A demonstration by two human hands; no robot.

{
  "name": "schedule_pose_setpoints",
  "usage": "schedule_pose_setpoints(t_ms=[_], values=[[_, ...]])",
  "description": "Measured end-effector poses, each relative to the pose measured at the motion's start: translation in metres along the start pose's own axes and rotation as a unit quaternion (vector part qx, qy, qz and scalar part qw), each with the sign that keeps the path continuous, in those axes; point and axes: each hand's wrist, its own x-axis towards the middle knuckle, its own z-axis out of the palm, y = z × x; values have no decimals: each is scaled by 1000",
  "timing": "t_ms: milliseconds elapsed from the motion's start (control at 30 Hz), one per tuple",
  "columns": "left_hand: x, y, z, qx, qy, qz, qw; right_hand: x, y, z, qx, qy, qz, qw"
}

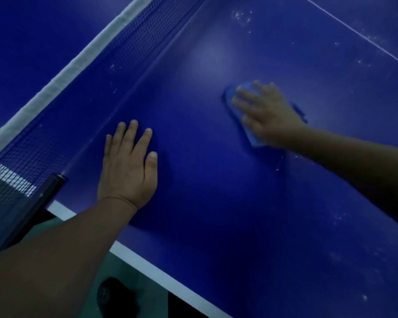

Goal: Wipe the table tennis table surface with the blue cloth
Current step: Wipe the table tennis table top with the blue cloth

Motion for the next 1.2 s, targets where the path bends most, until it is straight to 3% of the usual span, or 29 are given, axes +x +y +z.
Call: schedule_pose_setpoints(t_ms=[67,100,167,233,300,367,433,467,500,567,600,633,667,733,800,900,933,1000,1033,1100,1133,1200], values=[[-1,0,0,-5,1,-2,1000,13,-12,1,10,12,106,994],[-1,0,-1,-9,-1,-3,1000,12,-33,5,8,40,83,996],[-1,0,-1,-11,-4,-2,1000,-9,-97,1,23,32,-99,994],[0,0,-1,-2,-3,-1,1000,-58,-153,-11,68,-61,-281,955],[-1,1,-1,9,-5,-2,1000,-94,-152,-20,114,-85,-314,939],[-1,2,0,14,-3,-4,1000,-96,-107,-20,91,-58,-204,973],[-1,3,1,19,-4,-5,1000,-86,-42,-10,19,-1,-9,1000],[0,3,1,22,-6,-5,1000,-86,-8,-8,0,20,110,994],[-1,3,1,24,-7,-6,1000,-88,19,-9,-2,21,229,973],[-1,3,0,30,-7,-7,1000,-92,39,-8,43,4,444,895],[-1,3,1,32,-6,-5,999,-89,30,-7,51,3,491,870],[-1,4,1,34,-5,-3,999,-85,11,-4,43,1,488,872],[-1,4,2,35,-6,-2,999,-78,-16,-1,32,23,434,900],[-1,4,3,43,-5,-4,999,-71,-77,7,18,46,278,959],[-3,5,2,52,-12,-5,999,-78,-115,8,40,40,146,988],[-3,9,1,57,-17,-11,998,-87,-77,1,46,-5,21,999],[-3,10,0,57,-18,-13,998,-89,-48,5,1,-1,21,1000],[-3,11,-2,52,-22,-14,998,-99,18,8,-40,6,152,987],[-2,12,-4,49,-21,-12,998,-103,42,5,-25,7,262,965],[6,16,-7,44,-13,1,999,-98,47,-5,33,10,466,884],[15,21,-7,41,-8,10,999,-89,30,-6,32,7,470,882],[42,35,-2,27,-1,34,999,-71,-23,1,-4,42,316,948]])
